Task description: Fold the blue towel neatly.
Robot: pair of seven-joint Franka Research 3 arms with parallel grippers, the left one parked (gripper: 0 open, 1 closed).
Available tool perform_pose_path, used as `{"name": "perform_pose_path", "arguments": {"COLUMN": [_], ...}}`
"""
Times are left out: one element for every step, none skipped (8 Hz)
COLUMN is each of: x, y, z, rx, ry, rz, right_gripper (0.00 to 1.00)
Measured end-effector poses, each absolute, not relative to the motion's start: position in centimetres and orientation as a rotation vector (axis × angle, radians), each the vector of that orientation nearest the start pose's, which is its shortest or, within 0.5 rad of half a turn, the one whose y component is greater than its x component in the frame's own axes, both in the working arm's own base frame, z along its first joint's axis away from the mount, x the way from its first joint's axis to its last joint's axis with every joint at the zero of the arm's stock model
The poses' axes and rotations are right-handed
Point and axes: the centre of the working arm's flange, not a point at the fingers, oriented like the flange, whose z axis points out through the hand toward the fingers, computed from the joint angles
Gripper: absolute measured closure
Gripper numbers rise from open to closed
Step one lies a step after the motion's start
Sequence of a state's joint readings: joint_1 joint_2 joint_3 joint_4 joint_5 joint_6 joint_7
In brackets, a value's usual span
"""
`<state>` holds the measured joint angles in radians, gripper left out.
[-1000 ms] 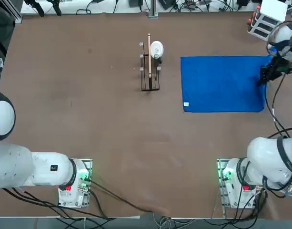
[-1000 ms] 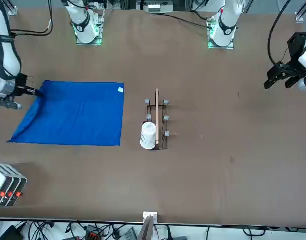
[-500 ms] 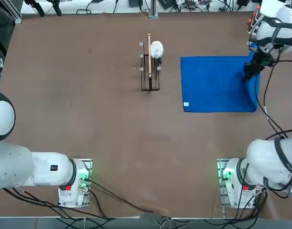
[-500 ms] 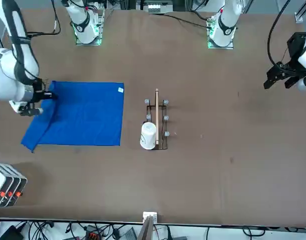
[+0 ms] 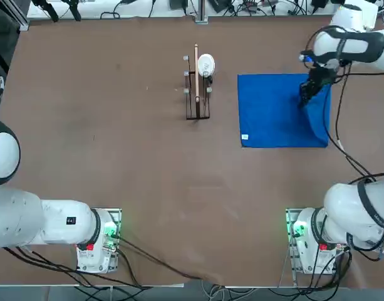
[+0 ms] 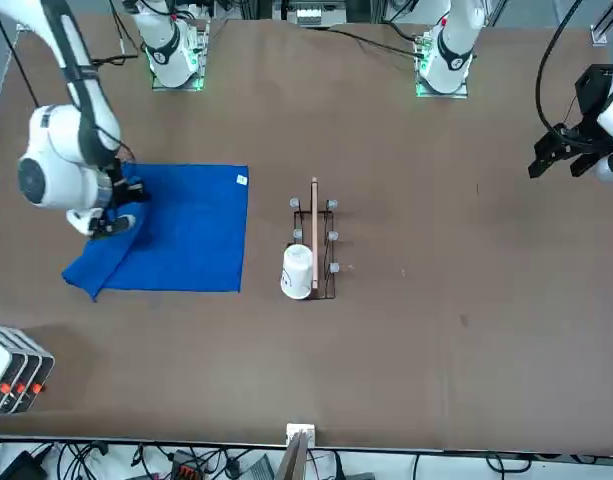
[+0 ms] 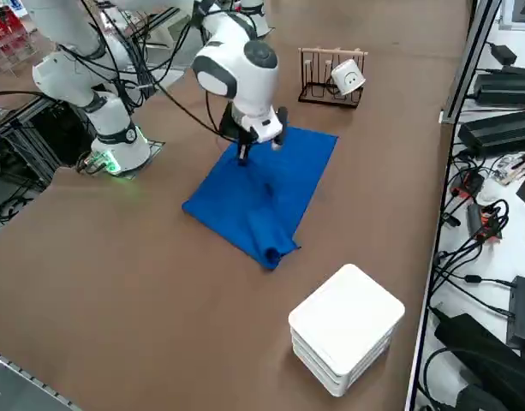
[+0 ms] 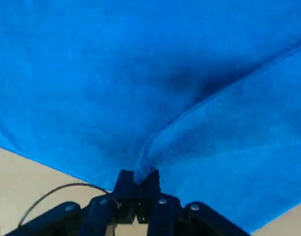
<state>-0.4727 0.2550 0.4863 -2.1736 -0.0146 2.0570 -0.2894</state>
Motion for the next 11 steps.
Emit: {"name": "perform_pose_path", "arguments": {"x": [51.6, 51.2, 50.8, 50.4, 50.1, 49.8, 49.4, 49.1, 48.6, 48.0, 47.4], "y": [3.1, 5.0, 6.5, 8.2, 9.8, 11.4, 13.2, 14.8, 16.6, 18.5, 20.3], "z": [26.4, 26.1, 25.6, 25.2, 25.1, 25.0, 24.9, 24.9, 24.9, 24.7, 24.5], "rx": [-2.900, -2.889, -2.876, -2.866, -2.859, -2.853, -2.848, -2.843, -2.835, -2.834, -2.839], "ry": [-0.533, -0.586, -0.630, -0.677, -0.722, -0.770, -0.815, -0.859, -0.905, -0.933, -0.946], "rz": [0.489, 0.506, 0.525, 0.539, 0.540, 0.533, 0.527, 0.519, 0.511, 0.506, 0.497], "right_gripper": [0.97, 0.97, 0.97, 0.97, 0.97, 0.97, 0.97, 0.97, 0.97, 0.97, 0.97]}}
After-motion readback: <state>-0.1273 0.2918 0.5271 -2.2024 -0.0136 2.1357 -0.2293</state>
